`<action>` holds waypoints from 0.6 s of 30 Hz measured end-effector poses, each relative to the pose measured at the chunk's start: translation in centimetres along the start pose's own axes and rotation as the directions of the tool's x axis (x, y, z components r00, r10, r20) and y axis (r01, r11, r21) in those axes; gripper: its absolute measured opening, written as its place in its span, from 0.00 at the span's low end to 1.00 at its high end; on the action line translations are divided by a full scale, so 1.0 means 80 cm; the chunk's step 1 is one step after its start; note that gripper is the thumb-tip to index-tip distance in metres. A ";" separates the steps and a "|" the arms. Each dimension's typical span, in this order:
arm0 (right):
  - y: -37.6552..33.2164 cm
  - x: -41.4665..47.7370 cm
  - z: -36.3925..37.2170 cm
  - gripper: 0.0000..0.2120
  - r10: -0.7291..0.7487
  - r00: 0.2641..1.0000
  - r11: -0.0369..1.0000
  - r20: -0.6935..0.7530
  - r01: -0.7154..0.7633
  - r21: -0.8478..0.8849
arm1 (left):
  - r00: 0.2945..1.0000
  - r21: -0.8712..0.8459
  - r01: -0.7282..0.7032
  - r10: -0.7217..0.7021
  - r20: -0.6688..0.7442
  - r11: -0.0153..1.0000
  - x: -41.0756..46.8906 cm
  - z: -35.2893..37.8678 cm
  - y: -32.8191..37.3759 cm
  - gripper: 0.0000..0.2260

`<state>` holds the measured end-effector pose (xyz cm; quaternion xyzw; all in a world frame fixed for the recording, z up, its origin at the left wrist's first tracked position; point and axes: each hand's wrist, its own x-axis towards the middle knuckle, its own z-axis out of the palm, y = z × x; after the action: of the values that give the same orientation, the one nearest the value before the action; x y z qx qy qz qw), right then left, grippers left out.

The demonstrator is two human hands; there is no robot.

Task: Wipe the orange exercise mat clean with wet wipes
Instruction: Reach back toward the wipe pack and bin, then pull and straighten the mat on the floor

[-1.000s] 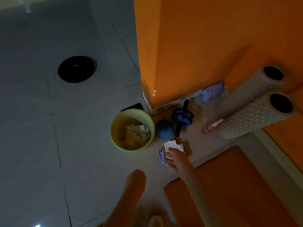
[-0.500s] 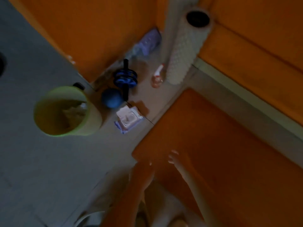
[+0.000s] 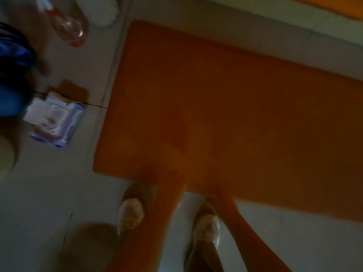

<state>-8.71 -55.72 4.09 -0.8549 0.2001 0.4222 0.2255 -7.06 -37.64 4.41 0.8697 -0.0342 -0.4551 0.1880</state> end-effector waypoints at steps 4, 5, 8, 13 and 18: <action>0.027 0.033 0.046 0.38 -0.086 0.996 0.966 0.007 0.085 -0.245 | 0.992 0.391 -0.024 0.071 -0.106 0.920 0.050 0.038 -0.016 0.45; 0.028 0.040 0.055 0.40 -0.096 0.995 0.947 -0.026 0.083 -0.312 | 0.988 0.437 -0.023 0.088 -0.128 0.899 0.064 0.050 -0.019 0.46; 0.031 0.061 0.083 0.47 -0.189 0.953 0.932 -0.238 0.098 -0.348 | 0.990 0.491 -0.026 0.090 -0.107 0.871 0.085 0.069 -0.032 0.55; 0.063 0.089 0.103 0.44 -0.321 0.893 0.892 -0.317 0.172 -0.418 | 0.983 0.595 -0.123 0.182 -0.039 0.794 0.115 0.085 -0.052 0.51; 0.083 0.070 0.077 0.51 -0.424 0.865 0.846 -0.269 0.272 -0.459 | 0.941 0.760 -0.255 0.333 0.054 0.598 0.087 0.050 -0.043 0.31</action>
<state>-12.96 -58.58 -5.21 -0.9673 -0.0153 0.2413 0.0768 -6.59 -37.21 -4.26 0.8703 -0.3548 -0.3203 -0.1187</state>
